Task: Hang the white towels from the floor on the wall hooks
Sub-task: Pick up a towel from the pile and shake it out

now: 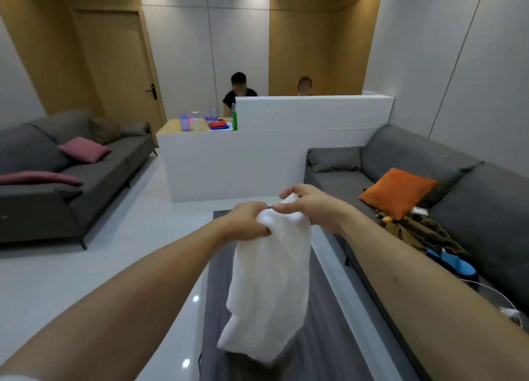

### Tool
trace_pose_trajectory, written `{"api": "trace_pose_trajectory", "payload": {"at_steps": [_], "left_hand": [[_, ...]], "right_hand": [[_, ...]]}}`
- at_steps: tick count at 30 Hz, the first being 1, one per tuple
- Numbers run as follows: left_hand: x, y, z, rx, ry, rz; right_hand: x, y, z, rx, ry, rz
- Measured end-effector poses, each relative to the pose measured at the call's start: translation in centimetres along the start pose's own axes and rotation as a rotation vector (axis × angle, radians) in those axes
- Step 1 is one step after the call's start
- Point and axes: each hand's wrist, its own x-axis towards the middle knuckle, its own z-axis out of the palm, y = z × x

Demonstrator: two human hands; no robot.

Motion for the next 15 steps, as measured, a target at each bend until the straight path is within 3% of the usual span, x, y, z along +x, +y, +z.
{"api": "trace_pose_trajectory", "payload": {"at_steps": [3, 8, 15], "left_hand": [[-0.4, 0.2, -0.6, 0.078, 0.084, -0.039], [-1.5, -0.8, -2.7, 0.248, -0.043, -0.19], [-1.1, -4.7, -4.5, 0.38, -0.065, -0.24]], "right_hand": [[0.0, -0.4, 0.6, -0.247, -0.096, -0.026], [0.8, -0.4, 0.6, -0.245, -0.044, -0.087], [3.2, 0.2, 1.0, -0.543, -0.093, -0.026]]}}
